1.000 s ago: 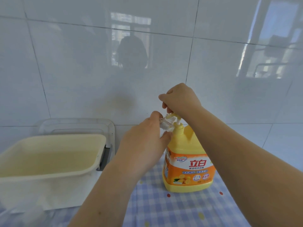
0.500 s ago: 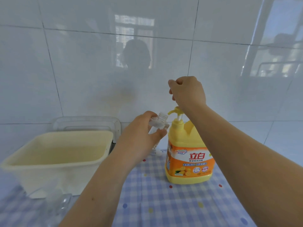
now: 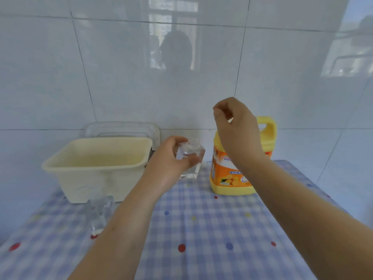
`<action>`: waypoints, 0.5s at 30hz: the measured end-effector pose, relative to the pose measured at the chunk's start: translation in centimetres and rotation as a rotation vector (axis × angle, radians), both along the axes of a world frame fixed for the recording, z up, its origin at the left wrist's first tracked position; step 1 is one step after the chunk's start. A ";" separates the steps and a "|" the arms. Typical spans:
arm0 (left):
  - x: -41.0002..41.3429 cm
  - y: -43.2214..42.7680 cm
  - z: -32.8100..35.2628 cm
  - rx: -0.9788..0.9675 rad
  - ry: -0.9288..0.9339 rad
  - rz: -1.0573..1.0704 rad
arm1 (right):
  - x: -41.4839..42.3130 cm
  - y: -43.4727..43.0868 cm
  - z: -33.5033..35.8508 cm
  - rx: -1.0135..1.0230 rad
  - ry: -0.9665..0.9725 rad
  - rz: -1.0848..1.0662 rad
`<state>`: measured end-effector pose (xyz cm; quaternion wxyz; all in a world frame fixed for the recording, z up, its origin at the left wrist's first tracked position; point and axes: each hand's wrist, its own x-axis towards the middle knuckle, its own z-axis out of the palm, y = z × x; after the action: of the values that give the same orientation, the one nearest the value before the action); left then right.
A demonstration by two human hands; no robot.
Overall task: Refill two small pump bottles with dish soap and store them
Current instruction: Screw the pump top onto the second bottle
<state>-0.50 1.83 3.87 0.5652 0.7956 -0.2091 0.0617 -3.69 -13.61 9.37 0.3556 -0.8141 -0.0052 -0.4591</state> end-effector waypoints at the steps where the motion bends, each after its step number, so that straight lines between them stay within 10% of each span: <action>1: 0.0 0.2 -0.5 -0.005 0.020 0.001 | -0.3 0.1 -0.9 0.015 0.033 0.016; 15: 0.0 1.1 -6.8 0.075 0.187 -0.038 | -1.3 2.8 -12.4 0.176 0.521 0.091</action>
<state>-0.45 2.94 -2.90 0.5532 0.8143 -0.1728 -0.0312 -4.97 -10.86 -2.99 0.4344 -0.8697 0.0898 -0.2163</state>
